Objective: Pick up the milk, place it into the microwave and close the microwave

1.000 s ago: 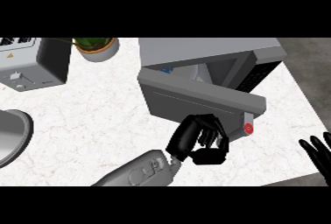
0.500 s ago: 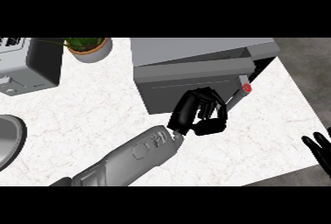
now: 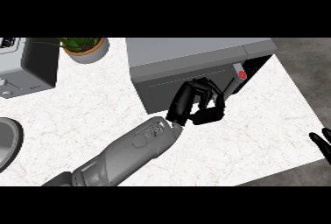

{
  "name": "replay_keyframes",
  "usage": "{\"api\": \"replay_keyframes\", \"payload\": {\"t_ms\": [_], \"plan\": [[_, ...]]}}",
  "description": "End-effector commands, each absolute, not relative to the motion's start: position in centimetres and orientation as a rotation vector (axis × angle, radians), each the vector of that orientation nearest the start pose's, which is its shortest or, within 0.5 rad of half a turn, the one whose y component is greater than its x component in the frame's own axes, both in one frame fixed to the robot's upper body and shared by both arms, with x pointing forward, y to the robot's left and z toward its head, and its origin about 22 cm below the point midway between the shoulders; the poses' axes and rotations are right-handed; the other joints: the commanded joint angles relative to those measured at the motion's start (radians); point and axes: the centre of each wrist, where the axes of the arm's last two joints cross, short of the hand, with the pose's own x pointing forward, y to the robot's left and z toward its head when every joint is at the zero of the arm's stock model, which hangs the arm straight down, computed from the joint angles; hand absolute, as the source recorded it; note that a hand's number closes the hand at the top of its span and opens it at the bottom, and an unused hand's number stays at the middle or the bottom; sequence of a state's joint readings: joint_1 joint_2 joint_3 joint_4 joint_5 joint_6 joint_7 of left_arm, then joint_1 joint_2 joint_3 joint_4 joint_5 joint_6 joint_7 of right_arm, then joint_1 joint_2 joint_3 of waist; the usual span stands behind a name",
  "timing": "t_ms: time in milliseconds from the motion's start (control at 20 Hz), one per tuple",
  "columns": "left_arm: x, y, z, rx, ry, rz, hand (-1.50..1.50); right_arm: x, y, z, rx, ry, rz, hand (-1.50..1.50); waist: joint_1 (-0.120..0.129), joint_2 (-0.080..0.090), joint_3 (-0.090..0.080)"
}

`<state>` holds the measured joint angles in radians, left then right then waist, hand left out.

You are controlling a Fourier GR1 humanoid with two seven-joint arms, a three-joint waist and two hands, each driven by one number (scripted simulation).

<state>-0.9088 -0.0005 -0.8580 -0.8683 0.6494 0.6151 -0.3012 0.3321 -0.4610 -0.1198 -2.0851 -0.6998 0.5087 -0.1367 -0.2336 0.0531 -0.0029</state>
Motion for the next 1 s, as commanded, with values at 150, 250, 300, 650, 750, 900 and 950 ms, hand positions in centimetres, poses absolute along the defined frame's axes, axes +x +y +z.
{"api": "replay_keyframes", "payload": {"t_ms": [150, 250, 300, 650, 750, 900, 950], "plan": [[35.4, -0.1, 5.9, -0.214, -1.753, -0.264, 1.5, 16.2, -33.0, 11.5, 0.571, -1.924, 0.284, -1.5, -0.01, 0.019, 0.0], [35.2, 0.1, 5.3, -0.214, -1.747, -0.259, 1.5, 16.0, -32.7, 11.5, 0.58, -1.93, 0.255, -1.5, -0.018, 0.017, 0.0], [35.6, 0.4, 5.3, -0.212, -1.748, -0.238, 1.5, 16.2, -33.3, 11.4, 0.565, -1.924, 0.268, -1.5, -0.012, 0.023, 0.002], [35.6, 0.8, 4.5, -0.156, -1.744, -0.18, 1.5, 16.4, -33.0, 12.6, 0.611, -1.945, 0.299, -1.5, -0.022, 0.024, 0.002], [35.7, 0.6, 5.3, -0.165, -1.778, -0.131, 1.5, 16.4, -32.9, 12.5, 0.631, -1.935, 0.314, -1.5, -0.029, 0.025, 0.002], [35.6, 0.7, 4.9, -0.163, -1.788, -0.116, 1.5, 16.4, -32.8, 12.9, 0.651, -1.937, 0.329, -1.5, -0.029, 0.025, 0.001], [35.7, 0.7, 4.8, -0.15, -1.796, -0.128, 1.5, 16.5, -32.7, 12.8, 0.664, -1.934, 0.341, -1.5, -0.025, 0.031, 0.003]]}}
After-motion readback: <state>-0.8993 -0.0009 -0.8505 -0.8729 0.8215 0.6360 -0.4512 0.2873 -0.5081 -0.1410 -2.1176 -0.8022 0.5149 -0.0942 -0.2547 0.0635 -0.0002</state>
